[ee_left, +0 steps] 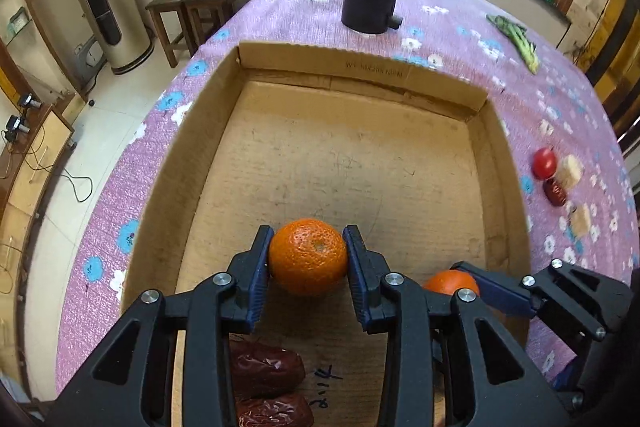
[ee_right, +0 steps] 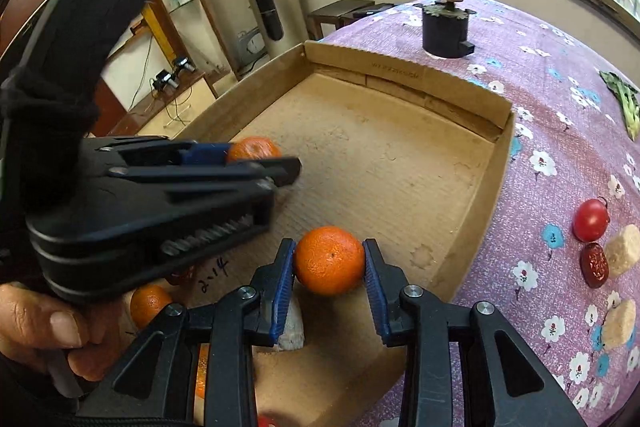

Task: Organize fruits
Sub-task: 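Open both tools to release the tangerines into the tray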

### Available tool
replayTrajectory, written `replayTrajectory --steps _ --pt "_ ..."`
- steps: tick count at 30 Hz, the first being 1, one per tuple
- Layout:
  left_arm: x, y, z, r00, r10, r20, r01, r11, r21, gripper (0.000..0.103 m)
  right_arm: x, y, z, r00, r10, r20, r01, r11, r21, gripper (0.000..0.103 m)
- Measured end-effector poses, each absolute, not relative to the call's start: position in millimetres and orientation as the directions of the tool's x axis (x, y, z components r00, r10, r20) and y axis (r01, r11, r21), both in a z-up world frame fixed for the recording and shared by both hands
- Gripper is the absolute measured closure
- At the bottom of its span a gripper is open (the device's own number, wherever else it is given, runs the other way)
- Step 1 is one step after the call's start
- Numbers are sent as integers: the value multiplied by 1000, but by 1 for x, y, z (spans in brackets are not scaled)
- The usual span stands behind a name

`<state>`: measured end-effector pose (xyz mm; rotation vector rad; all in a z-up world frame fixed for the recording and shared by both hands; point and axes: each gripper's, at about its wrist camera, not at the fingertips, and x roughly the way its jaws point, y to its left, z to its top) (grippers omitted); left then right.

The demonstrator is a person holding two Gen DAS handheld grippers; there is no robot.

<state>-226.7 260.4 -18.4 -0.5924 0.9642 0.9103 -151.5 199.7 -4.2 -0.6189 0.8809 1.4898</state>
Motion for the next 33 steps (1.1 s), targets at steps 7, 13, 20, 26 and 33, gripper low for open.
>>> replayTrajectory --steps 7,13,20,26,33 --pt "-233 259 -14 255 389 -885 -875 482 -40 58 -149 199 -1 -127 573 -810 -985 23 172 62" --pt "-241 252 -3 269 417 -868 -879 475 -44 58 -148 183 9 -127 589 -798 -983 31 179 62" --pt "-251 232 25 322 484 -814 -885 460 -77 58 -137 149 31 -128 644 -754 -974 61 217 62" --pt "-247 210 41 373 498 -783 -869 484 -106 56 -125 118 46 -109 676 -729 -968 95 233 61" --pt "-232 188 46 380 505 -775 -850 521 -78 47 -111 90 46 -81 681 -728 -961 139 237 61"
